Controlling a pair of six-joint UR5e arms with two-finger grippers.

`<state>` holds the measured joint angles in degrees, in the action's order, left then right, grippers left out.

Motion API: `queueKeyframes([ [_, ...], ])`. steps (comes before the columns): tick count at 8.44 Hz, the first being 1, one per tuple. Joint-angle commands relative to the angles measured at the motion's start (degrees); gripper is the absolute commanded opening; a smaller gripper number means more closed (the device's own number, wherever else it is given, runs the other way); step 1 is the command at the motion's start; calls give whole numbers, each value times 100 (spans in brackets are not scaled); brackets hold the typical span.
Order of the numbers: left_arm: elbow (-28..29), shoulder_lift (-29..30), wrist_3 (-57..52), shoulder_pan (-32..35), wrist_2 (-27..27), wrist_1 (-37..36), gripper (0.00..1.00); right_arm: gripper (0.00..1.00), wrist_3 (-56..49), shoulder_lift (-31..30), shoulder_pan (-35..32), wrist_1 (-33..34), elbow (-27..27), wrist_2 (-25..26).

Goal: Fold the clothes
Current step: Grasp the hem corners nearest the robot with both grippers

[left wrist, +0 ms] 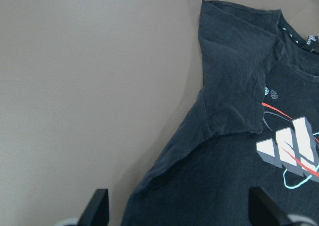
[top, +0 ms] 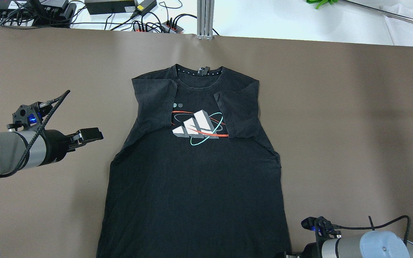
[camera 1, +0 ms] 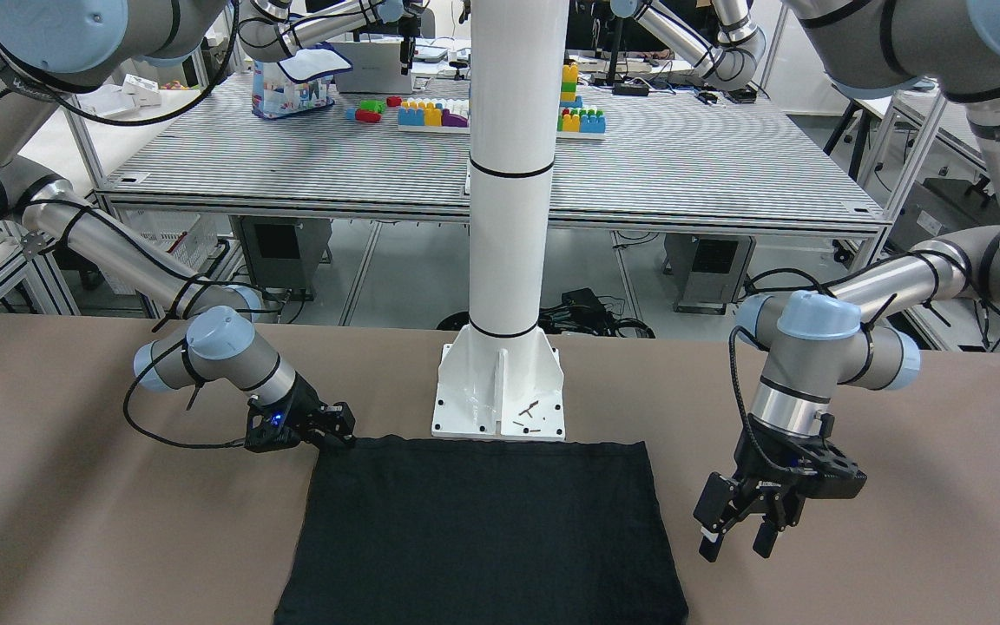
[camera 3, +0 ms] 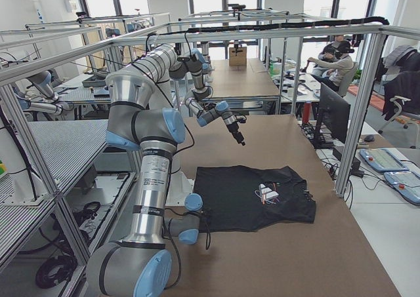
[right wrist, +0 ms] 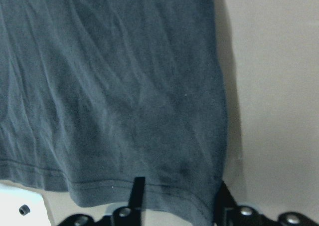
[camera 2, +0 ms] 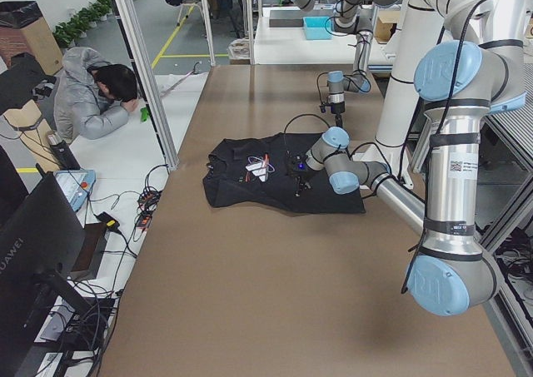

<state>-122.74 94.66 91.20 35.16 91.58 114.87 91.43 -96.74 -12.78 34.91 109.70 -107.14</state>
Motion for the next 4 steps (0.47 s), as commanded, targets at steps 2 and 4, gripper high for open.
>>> queueKeyframes([
  [2,-13,-9,38,-61,0,0,100,0,7,-3,-5,-36,95,35],
  [4,-48,-35,343,-524,-244,9,100,0,-2,15,-23,-37,184,35],
])
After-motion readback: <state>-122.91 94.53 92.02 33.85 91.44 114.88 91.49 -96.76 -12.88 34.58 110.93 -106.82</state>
